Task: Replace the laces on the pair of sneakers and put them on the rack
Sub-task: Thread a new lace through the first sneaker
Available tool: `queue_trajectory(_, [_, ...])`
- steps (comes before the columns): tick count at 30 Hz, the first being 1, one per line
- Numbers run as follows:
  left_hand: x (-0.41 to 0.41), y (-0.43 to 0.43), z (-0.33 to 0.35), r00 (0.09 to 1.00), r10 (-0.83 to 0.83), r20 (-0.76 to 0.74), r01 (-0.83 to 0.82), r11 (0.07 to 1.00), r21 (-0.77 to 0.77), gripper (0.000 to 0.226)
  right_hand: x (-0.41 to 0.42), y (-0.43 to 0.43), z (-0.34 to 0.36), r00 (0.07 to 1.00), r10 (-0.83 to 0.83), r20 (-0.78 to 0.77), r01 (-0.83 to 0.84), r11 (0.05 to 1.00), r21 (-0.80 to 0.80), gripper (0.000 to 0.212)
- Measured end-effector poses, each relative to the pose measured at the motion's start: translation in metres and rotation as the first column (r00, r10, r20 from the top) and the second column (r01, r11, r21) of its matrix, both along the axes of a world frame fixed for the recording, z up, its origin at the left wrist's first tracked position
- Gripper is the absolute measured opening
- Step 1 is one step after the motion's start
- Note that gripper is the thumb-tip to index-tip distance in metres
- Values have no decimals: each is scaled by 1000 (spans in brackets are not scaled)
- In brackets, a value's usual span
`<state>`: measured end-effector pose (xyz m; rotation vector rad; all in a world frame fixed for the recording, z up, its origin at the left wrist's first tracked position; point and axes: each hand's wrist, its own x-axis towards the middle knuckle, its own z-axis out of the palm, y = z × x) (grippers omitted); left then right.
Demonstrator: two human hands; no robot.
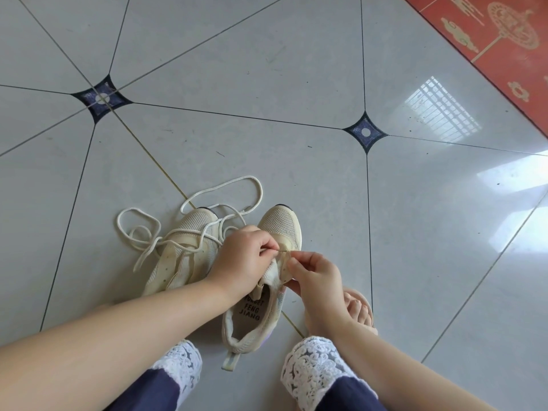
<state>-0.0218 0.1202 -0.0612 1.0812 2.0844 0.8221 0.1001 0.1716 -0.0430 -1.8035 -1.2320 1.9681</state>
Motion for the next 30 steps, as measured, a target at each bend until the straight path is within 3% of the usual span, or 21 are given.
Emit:
queue_trajectory(10, [-1, -2, 0, 1000, 19, 12, -19, 999, -27, 7, -2, -11, 6, 997, 51, 54, -57, 991, 121, 13])
queue_trajectory(19, [0, -3, -3, 978, 141, 157, -118, 982, -146, 17, 0, -17, 3, 997, 76, 31, -79, 989, 122, 10])
queue_trajectory(24, [3, 0, -3, 974, 145, 176, -103, 968, -228, 26, 3, -16, -2, 997, -33, -75, 29, 998, -53, 9])
queue_trajectory(30, [11, 3, 0, 979, 128, 162, -80, 959, -273, 16, 10, -11, -1, 956, -216, -200, 147, 939, -312, 12])
